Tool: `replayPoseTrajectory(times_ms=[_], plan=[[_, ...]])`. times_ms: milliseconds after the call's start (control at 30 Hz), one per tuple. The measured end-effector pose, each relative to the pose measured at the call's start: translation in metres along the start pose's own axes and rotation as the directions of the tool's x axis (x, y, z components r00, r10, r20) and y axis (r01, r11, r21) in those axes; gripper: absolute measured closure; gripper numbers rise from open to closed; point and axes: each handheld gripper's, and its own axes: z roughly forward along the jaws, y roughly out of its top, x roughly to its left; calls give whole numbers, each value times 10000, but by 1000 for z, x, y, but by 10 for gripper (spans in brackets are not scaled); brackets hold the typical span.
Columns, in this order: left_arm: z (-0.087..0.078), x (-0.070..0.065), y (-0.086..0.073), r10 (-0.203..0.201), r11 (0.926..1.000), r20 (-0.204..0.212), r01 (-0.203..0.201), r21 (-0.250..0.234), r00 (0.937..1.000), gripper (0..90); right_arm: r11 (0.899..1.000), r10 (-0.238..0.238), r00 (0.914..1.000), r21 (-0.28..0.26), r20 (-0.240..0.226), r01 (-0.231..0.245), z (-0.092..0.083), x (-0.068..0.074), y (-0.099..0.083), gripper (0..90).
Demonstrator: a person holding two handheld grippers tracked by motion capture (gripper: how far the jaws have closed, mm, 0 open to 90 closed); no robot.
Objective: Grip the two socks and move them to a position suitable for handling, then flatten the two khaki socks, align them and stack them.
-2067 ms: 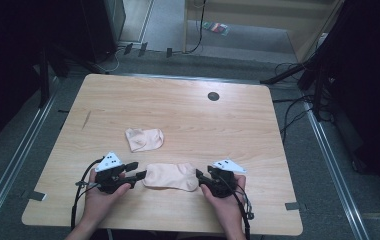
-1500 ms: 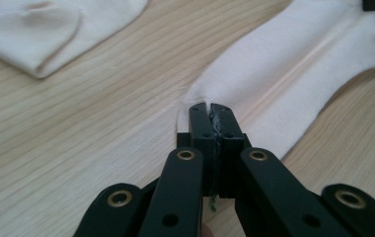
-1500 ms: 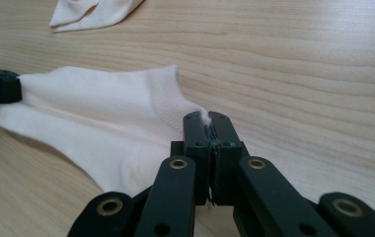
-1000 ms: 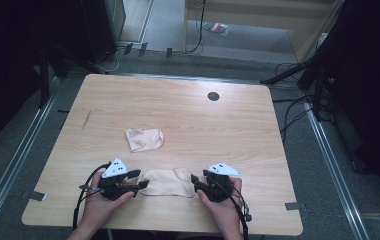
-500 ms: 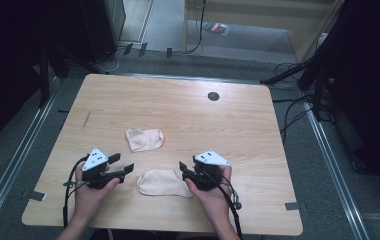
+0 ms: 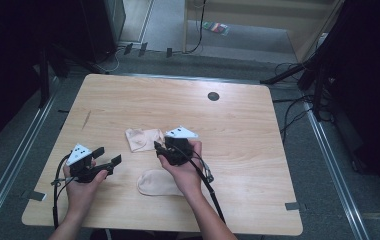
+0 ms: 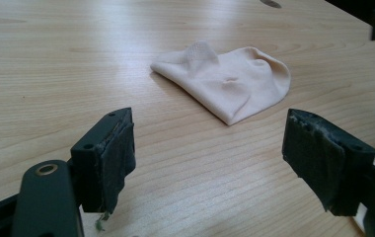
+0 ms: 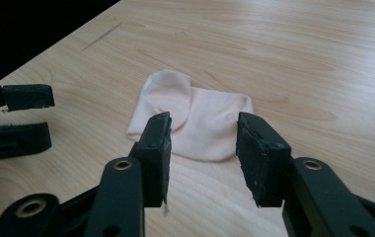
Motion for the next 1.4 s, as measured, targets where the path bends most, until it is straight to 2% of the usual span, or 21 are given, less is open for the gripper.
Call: replayPoseTrajectory(times_ms=[167,200,400,633,733,800,833,867,900,933,967,1000,1033,1067,1100,1233,1267,1300,1333,1367,1400], plan=[[1,1,0,-80,10000,6,80,57,10000,208,9990,-60,9999,439,-142,66,22,5,10,642],[2,0,0,-67,9999,12,67,138,10000,208,9977,-57,9997,672,-224,72,34,6,13,655],[4,-1,-1,84,9996,-15,-83,272,10000,209,9956,203,9991,918,-385,-167,61,8,19,658],[4,0,0,6,9996,8,-6,281,10000,210,9947,332,9963,992,-798,-252,95,12,30,516],[4,0,0,-4,9994,22,3,336,10000,212,9891,351,9982,1444,-493,-276,114,14,30,387],[4,0,0,-7,9995,12,7,328,10000,212,9872,379,9985,1565,-402,-312,119,15,29,368],[5,0,0,8,9994,15,-9,347,10000,214,9852,208,9996,1704,-205,-170,125,17,26,423],[5,0,0,8,9994,15,-9,347,10000,215,9852,208,9996,1704,-205,-170,125,17,26,423],[5,-1,0,13,9994,5,-13,358,10000,216,9855,-285,9996,1671,-43,288,128,21,24,598],[5,-1,0,13,9994,5,-13,358,10000,216,9855,-285,9996,1671,-43,288,128,21,24,598],[5,0,0,4,9994,3,-4,359,10000,216,9846,-466,9988,1679,-152,485,126,23,23,763],[5,0,0,4,9994,3,-4,359,10000,216,9846,-466,9988,1679,-152,485,126,23,23,763],[5,-1,0,4,9994,7,-4,353,10000,216,9869,-383,9989,1556,-273,421,120,25,26,866],[5,-1,0,4,9994,7,-4,353,10000,217,9869,-383,9989,1556,-273,421,120,25,26,866],[5,-1,0,22,9993,9,-22,365,10000,217,9887,-106,9989,1491,-462,173,113,27,32,879],[6,-2,0,39,9994,-24,-38,349,10000,218,9941,-124,9971,1065,-753,204,97,33,43,883],[6,-2,0,40,9995,-34,-39,327,10000,218,9959,-130,9960,877,-883,208,91,35,47,883],[6,-3,0,92,9994,-37,-91,331,10000,218,9995,-100,9919,278,-1265,137,74,39,58,883],[6,-3,0,138,9993,-49,-136,338,9999,218,9995,-100,9919,278,-1265,137,74,39,58,883],[5,-3,0,183,9993,-9,-183,316,9998,218,9997,111,9843,-182,-1760,-145,59,40,66,883],[5,-3,0,183,9993,-9,-183,316,9998,218,9997,111,9843,-182,-1760,-145,59,40,66,883]])
